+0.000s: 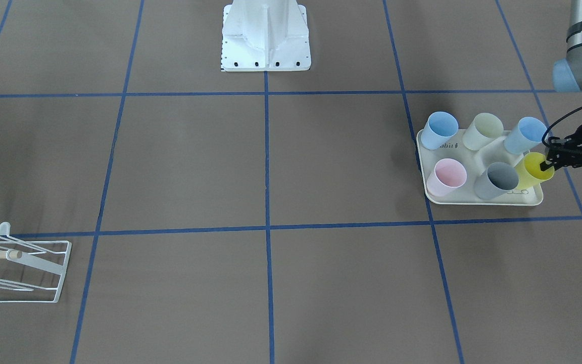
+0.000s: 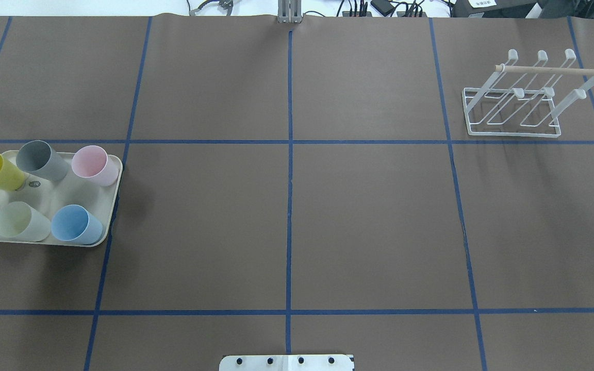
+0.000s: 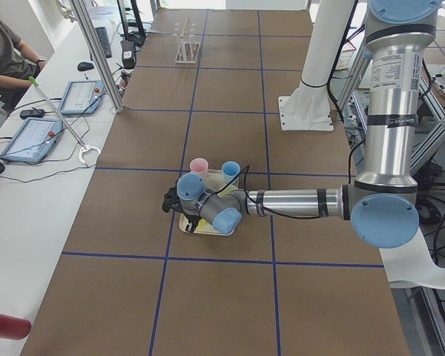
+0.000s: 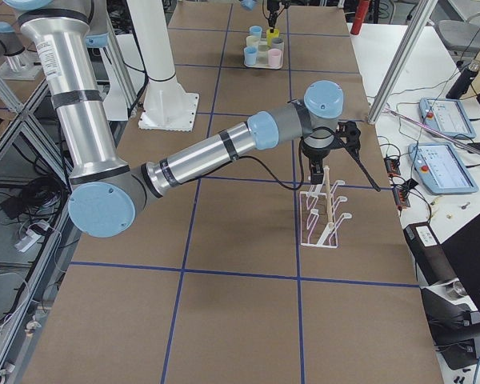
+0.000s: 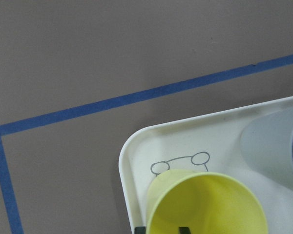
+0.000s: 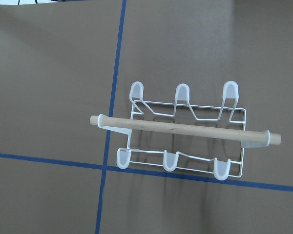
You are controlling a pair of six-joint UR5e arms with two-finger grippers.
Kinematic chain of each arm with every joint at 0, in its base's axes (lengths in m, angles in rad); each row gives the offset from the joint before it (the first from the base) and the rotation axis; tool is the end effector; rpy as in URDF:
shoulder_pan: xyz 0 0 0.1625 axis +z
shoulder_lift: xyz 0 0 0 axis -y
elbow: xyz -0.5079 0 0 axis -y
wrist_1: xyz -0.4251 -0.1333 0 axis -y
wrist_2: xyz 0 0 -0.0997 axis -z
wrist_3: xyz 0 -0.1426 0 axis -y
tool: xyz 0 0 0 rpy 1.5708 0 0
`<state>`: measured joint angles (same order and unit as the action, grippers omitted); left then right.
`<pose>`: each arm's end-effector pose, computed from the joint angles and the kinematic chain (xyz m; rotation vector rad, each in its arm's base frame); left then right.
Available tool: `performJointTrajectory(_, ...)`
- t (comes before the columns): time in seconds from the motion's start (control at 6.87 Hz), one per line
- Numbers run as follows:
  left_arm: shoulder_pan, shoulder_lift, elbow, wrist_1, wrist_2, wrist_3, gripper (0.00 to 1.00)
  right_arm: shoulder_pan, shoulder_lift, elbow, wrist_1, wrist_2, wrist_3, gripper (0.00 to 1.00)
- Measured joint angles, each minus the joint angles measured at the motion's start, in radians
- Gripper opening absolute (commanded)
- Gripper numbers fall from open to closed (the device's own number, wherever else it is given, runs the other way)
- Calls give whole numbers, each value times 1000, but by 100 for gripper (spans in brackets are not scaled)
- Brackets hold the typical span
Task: Transfer IKEA cup to right arm and place on rack
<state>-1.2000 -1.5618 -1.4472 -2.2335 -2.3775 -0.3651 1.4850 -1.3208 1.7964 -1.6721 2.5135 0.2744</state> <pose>0.1720 -0.5261 0.7613 0.1841 0.9148 0.2190 -0.0359 -0.6262 0.5015 0.1734 -0.9769 -0.0035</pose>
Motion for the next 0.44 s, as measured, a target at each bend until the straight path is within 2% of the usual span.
performJointTrajectory(0.44, -32, 12, -37, 7, 1, 1, 0, -2, 13, 13, -2, 12, 17, 100)
